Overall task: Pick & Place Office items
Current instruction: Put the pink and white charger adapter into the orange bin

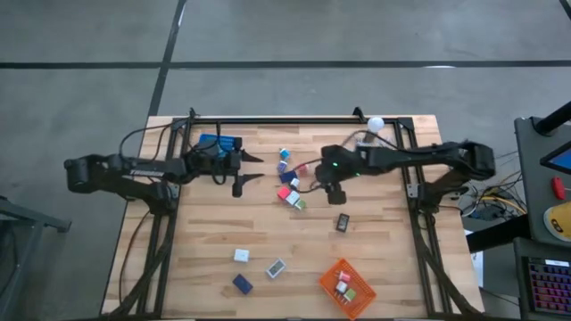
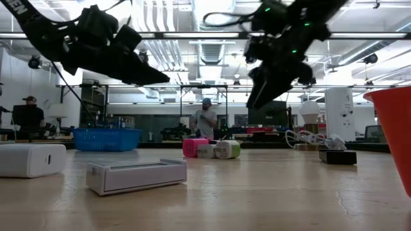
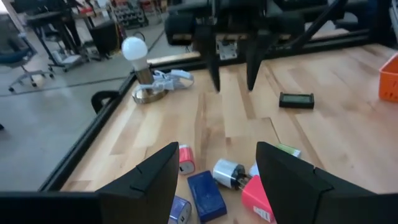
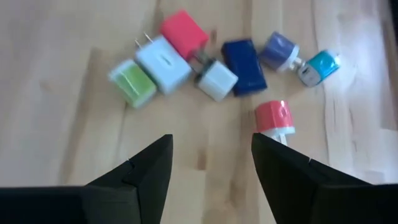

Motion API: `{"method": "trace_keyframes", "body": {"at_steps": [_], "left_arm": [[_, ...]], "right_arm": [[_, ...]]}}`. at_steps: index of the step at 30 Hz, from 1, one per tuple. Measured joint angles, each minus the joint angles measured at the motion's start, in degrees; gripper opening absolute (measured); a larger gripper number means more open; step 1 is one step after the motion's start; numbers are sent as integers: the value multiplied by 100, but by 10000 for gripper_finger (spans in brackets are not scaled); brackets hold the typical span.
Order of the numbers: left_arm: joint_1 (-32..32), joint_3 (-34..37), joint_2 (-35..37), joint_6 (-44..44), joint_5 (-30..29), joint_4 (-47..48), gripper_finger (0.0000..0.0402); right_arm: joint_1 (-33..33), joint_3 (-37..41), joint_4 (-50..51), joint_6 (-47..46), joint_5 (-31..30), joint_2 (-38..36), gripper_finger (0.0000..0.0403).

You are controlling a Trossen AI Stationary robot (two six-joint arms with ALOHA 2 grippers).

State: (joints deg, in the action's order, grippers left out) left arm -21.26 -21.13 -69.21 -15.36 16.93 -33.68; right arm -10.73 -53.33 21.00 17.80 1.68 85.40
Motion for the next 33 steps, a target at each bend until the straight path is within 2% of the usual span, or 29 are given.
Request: {"method": "trace_keyframes", "body": {"at_steps": [3,8,14,22,33], "left_arm": [[0,182,95,78,0,-304,216],[2,349,206,148,-2,-483,216],[4,464,264,188,-15,-629,216],[4,468,273,230,-15,-652,216],[9,468,275,298,-11,-661,216]], "right_arm": [[-176,-526,336,253,62,452,235],[-542,-1305,723,445,514,1123,267],[-972,-1930,1240,617,937,1787,295],[-1109,-2494,1549,818,1044,2361,298],[-1136,-2750,1655,834,1040,2988,301]]}}
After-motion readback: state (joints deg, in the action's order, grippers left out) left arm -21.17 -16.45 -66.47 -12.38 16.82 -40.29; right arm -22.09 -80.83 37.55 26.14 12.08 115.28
